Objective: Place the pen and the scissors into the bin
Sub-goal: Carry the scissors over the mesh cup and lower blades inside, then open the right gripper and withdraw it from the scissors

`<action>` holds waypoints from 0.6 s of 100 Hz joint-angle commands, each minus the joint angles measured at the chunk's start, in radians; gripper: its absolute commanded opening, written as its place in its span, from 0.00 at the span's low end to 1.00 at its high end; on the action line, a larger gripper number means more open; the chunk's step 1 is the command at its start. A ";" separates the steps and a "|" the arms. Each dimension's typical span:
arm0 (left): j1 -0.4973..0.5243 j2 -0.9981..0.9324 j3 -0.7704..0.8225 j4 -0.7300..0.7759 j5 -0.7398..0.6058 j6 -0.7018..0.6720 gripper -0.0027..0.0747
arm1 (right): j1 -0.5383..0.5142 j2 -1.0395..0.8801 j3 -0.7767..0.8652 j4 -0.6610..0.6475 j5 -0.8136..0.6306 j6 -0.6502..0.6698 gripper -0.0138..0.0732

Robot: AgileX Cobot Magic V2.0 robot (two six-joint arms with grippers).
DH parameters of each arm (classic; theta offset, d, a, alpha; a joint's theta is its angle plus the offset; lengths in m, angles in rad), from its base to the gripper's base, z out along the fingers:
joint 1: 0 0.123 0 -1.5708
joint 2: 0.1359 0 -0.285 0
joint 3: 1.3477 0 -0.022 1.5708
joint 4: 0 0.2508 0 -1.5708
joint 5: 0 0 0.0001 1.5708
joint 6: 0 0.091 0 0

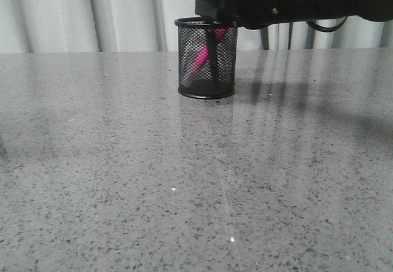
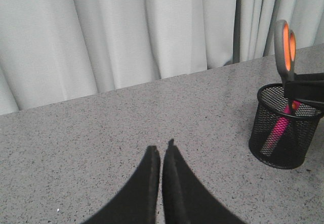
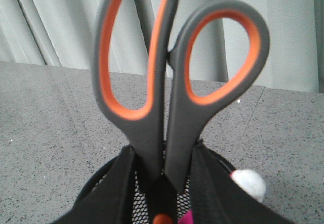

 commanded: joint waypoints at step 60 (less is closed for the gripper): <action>0.003 -0.008 -0.026 -0.036 -0.011 -0.003 0.01 | -0.001 -0.101 -0.013 -0.007 -0.093 -0.007 0.57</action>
